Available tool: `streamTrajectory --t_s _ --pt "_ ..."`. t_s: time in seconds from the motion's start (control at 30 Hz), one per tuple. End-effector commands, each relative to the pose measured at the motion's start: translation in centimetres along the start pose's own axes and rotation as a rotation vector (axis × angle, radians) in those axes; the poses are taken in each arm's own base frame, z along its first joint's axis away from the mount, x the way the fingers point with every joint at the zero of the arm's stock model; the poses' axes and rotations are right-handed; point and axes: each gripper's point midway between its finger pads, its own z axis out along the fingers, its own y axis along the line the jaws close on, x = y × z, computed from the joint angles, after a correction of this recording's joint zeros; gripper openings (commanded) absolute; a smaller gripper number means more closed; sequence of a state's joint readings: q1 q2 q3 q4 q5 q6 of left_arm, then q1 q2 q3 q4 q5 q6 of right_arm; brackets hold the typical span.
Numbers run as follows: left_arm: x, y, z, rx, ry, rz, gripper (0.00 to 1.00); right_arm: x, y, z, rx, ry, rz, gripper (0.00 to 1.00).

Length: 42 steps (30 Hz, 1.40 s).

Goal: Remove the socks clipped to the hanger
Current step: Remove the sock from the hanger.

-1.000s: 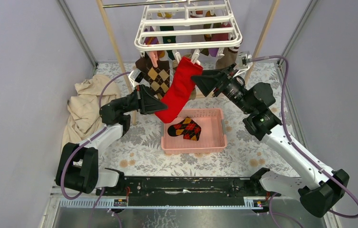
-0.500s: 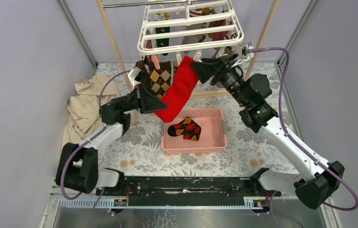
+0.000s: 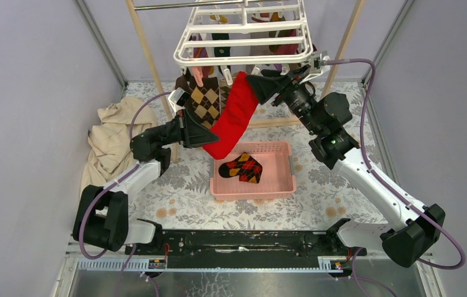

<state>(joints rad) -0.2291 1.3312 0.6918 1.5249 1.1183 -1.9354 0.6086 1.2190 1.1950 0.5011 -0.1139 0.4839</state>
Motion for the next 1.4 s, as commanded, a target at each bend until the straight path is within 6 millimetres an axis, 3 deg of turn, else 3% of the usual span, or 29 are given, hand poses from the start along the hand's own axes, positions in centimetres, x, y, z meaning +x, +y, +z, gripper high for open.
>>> streamTrajectory --t_s 0.0,0.47,0.63,0.73,0.97,1.1,1.2,1.3,1.37 --pt "0.3 -0.7 0.2 0.031 0.016 0.077 0.19 -4.5 2.4 0.3 -0.058 -0.129 -0.039 0.79" --pt "0.6 -0.2 0.0 0.022 0.021 0.067 0.19 -4.8 2.5 1.4 -0.07 -0.135 -0.041 0.78" --pt "0.7 0.1 0.0 0.018 0.025 0.064 0.19 -4.8 2.7 1.7 -0.075 -0.137 -0.04 0.71" --pt "0.9 0.3 -0.1 0.015 0.028 0.059 0.19 -5.2 2.6 1.4 -0.068 -0.152 -0.043 0.6" --pt "1.4 0.9 -0.3 0.005 0.028 0.044 0.18 -5.1 2.5 1.2 -0.067 -0.155 -0.043 0.13" --pt "1.5 0.8 -0.3 0.005 0.03 0.046 0.18 -5.0 2.3 1.0 -0.059 -0.155 -0.042 0.09" --pt "1.6 0.9 -0.3 0.005 0.031 0.043 0.18 -5.0 2.1 0.9 -0.051 -0.155 -0.042 0.11" --pt "1.7 0.8 -0.1 0.011 0.036 0.037 0.19 -4.6 1.9 0.8 -0.044 -0.138 -0.041 0.49" --pt "1.9 0.7 0.2 0.02 0.046 0.037 0.19 -4.2 1.8 0.5 -0.039 -0.124 -0.038 0.66"
